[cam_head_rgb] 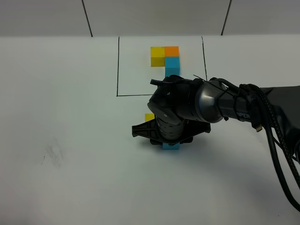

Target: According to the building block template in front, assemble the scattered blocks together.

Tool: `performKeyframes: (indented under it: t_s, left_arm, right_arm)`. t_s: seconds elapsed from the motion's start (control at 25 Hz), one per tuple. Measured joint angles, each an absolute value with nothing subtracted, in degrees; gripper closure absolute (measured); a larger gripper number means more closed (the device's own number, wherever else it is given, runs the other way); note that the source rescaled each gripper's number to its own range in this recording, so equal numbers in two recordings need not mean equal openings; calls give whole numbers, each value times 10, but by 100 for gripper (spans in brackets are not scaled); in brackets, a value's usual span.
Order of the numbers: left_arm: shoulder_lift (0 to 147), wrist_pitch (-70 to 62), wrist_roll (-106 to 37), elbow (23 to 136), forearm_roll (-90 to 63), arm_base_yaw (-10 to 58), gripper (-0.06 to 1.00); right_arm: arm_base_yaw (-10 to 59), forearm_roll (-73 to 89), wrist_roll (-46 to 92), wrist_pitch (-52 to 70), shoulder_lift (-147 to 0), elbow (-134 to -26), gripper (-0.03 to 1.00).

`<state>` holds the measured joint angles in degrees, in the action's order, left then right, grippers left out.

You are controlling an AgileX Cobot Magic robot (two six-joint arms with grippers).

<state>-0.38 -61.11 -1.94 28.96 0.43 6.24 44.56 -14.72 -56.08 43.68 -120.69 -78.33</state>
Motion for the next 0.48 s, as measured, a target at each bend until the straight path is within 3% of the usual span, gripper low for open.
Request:
performKeyframes:
  t_s: [0.48]
  left_arm:
    - [-4,-611,-19,290,4,62,28]
  right_arm:
    - [441,-141,-560,435,-1210,-785,70]
